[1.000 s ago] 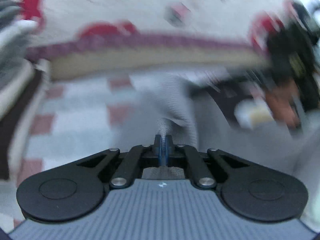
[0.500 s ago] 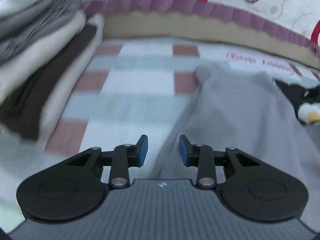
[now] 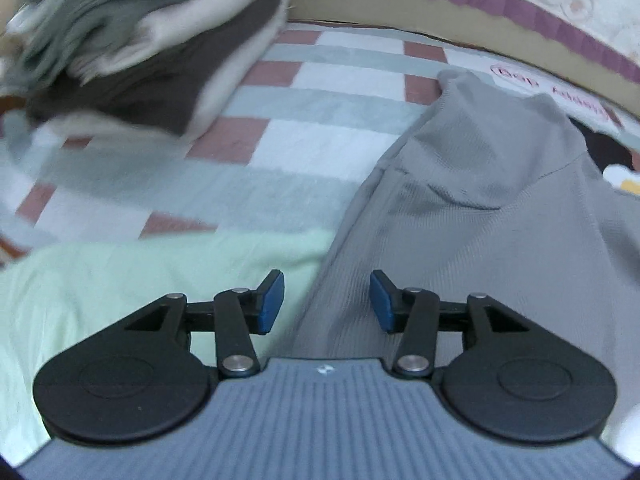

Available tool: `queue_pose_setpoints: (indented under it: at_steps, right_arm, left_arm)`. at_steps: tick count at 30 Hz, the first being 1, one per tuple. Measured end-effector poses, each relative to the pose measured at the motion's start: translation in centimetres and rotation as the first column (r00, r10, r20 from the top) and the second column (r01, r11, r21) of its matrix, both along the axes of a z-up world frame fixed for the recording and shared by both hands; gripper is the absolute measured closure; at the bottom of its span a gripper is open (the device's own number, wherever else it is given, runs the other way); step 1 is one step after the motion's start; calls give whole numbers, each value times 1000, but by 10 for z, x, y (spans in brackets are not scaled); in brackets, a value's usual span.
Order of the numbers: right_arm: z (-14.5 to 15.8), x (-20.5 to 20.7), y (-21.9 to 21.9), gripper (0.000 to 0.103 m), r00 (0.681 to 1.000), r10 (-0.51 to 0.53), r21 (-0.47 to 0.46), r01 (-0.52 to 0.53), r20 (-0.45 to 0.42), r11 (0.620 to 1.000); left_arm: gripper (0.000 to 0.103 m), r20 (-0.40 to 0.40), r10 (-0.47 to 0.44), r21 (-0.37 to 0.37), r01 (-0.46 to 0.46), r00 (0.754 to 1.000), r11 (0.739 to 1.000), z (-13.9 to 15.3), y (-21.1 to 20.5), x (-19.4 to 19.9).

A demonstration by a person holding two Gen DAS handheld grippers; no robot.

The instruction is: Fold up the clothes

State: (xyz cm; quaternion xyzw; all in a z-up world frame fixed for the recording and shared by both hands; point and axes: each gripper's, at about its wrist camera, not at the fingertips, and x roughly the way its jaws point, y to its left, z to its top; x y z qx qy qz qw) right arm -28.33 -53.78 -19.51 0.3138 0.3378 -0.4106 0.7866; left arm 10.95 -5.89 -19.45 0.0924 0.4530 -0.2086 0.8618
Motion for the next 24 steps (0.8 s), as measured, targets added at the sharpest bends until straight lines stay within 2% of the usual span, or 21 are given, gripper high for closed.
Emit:
queue_pose_setpoints:
  at_steps: [3, 5, 8, 11, 13, 17, 19, 21, 22, 24]
  right_arm:
    - [3, -34, 14, 56, 998, 36, 19, -37, 53, 999]
    - [-1, -43, 24, 56, 993, 90, 13, -91, 73, 996]
    - [-8, -28, 29, 56, 983, 169, -29, -167, 66, 986]
    - [1, -7, 24, 56, 965, 246, -84, -239, 94, 967]
    - [8, 19, 13, 48, 946, 307, -103, -297, 104, 949]
    - [-1, 81, -23, 42, 895, 445, -33, -445, 4, 895]
    - [-12, 105, -41, 41, 888, 456, -16, -458, -61, 889]
    - [-21, 122, -52, 40, 881, 459, -40, -466, -116, 884]
    - [-25, 128, -56, 36, 878, 459, -52, -468, -134, 882]
    - [-34, 134, -61, 30, 882, 455, -51, -463, -121, 885]
  left_arm:
    - [55, -40, 52, -61, -55, 998, 997, 4, 16, -9]
    - [55, -75, 79, -88, -86, 994, 992, 2, 24, -14]
    - [55, -117, 108, -100, -120, 987, 988, -1, 30, -22]
    - [55, -120, 118, -92, -130, 986, 987, 0, 32, -29]
    - [55, -106, 113, -84, -122, 988, 989, 1, 30, -31]
    - [55, -82, 102, -65, -107, 991, 992, 0, 25, -32]
    - [55, -78, 102, -65, -107, 992, 992, 0, 26, -33]
    - [55, -77, 107, -74, -113, 991, 991, -1, 28, -33]
    - [55, -77, 111, -81, -117, 991, 990, -1, 29, -32]
    - [55, -76, 118, -94, -125, 990, 988, -2, 32, -31]
